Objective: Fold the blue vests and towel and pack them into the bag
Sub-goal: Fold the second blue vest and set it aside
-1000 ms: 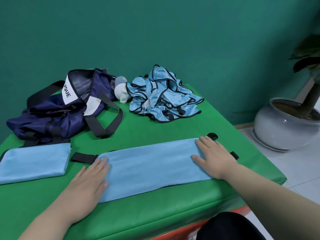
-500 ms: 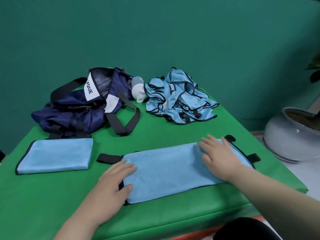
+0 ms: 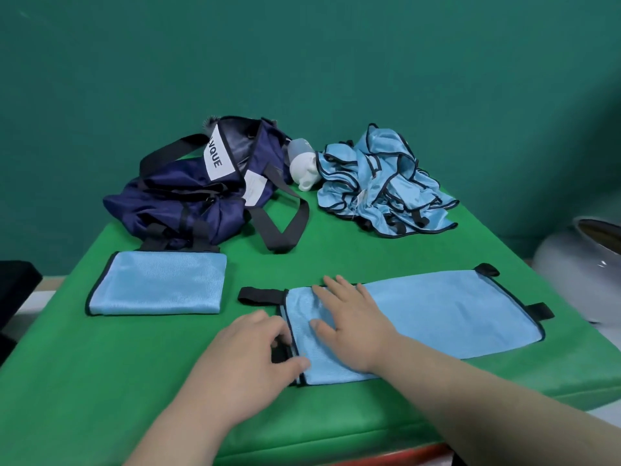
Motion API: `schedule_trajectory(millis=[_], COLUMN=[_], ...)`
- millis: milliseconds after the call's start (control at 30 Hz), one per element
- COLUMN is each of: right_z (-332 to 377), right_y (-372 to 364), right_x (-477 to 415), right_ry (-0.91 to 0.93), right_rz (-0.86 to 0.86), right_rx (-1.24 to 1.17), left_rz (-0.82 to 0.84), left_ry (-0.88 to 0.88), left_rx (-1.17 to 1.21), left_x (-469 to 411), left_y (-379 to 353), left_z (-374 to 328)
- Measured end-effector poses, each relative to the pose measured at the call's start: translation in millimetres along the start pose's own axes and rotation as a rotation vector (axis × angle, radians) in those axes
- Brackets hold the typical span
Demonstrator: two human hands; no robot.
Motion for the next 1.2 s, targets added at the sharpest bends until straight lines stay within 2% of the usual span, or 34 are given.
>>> schedule_trajectory(millis=[133, 267, 500, 700, 967, 1067, 1200], right_z=[-2, -1, -3, -4, -5, -5, -6], right_y=[-2, -5, -4, -4, -5, -5, -6], right_x=[-3, -1, 0, -1, 0, 0, 0], right_ry=[0.0, -0.001, -0.002, 0.004, 0.006, 0.009, 0.012], right_rz=[-0.039, -0.045, -0.059, -0.067, -0.058, -0.061, -0.071], right_rx=[0.011, 0.01, -0.014, -0.017, -0.023, -0.023, -0.026], left_rz=[0.037, 0.023, 0.091, 0.172, 0.169, 0.108, -0.092], left_ry=[0.04, 0.069, 0.081, 0.152, 0.162, 0.144, 0.091], left_rx=[-0.214, -0.286, -0.245, -0.047, -0.144, -0.198, -0.226], left_x=[4, 5, 7, 6, 10, 10, 11], left_y=[-1, -5, -8, 0, 12, 16, 26], left_z=[-12, -20, -23, -2, 16, 11, -6])
Point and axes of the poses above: each hand's wrist, its own x-axis away from the middle knuckle, its own y-axis out of the back of the hand, z = x × y, the point moved 4 cm from there along -x, towards the middle knuckle, and after that the axes turned 10 degrees about -x, right-handed, at the moved point
